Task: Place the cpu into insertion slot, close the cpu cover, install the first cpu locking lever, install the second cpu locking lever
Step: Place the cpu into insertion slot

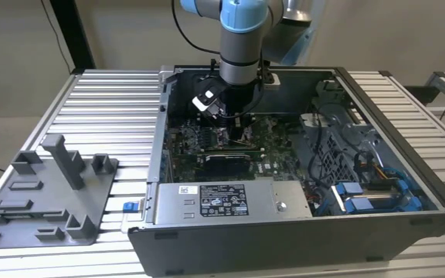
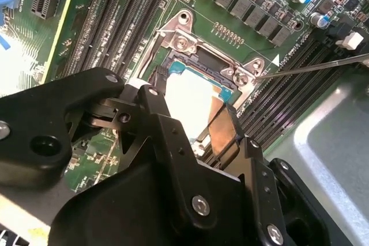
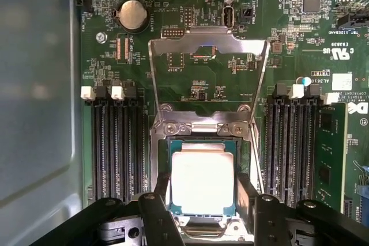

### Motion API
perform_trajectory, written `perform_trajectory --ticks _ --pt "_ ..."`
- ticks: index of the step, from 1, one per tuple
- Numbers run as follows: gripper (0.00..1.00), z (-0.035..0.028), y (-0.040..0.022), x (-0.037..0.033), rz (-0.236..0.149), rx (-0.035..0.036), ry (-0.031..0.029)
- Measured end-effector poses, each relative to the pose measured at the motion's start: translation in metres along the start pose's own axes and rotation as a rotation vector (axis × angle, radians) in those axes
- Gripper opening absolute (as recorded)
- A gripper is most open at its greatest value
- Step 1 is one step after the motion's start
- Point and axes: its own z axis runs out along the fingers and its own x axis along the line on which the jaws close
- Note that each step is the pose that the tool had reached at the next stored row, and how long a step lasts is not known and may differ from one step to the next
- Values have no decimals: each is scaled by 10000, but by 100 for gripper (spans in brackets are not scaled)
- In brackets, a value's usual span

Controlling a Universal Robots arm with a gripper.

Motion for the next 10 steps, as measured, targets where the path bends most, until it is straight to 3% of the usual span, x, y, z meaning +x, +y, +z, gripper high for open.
perform_trajectory --ticks 10 --pt "0 2 0 -12 0 -1 -13"
